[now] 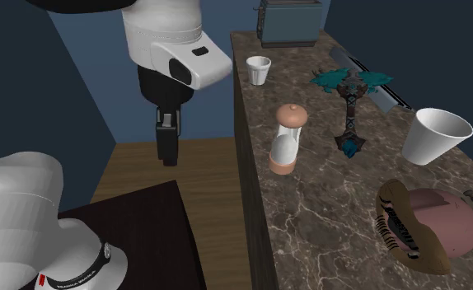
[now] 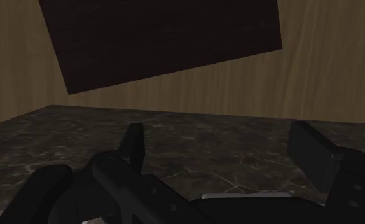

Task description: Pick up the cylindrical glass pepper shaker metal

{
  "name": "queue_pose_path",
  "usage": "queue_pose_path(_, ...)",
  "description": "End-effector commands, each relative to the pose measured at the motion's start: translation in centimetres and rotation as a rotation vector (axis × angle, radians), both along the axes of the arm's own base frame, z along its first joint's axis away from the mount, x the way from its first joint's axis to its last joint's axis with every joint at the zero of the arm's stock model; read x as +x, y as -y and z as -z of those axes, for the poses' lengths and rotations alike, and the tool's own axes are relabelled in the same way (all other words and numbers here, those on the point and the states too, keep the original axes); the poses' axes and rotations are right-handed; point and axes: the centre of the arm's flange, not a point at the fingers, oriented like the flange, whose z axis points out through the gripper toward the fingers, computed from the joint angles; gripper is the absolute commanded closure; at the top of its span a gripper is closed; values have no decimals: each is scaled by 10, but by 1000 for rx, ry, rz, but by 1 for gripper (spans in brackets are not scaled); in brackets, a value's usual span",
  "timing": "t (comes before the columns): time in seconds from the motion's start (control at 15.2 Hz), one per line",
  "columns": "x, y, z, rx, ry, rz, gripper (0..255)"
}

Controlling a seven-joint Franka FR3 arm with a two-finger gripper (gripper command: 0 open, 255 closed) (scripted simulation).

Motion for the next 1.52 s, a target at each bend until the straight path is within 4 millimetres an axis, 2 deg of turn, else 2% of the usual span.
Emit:
queue_pose_path(0.0, 0, 0, 0, 0, 0, 0, 0)
queue_pose_path(1.39, 280, -17, -28, -63, -31, -15, 0)
queue_pose_path(1.45, 285, -17, -29, -64, -32, -15, 0)
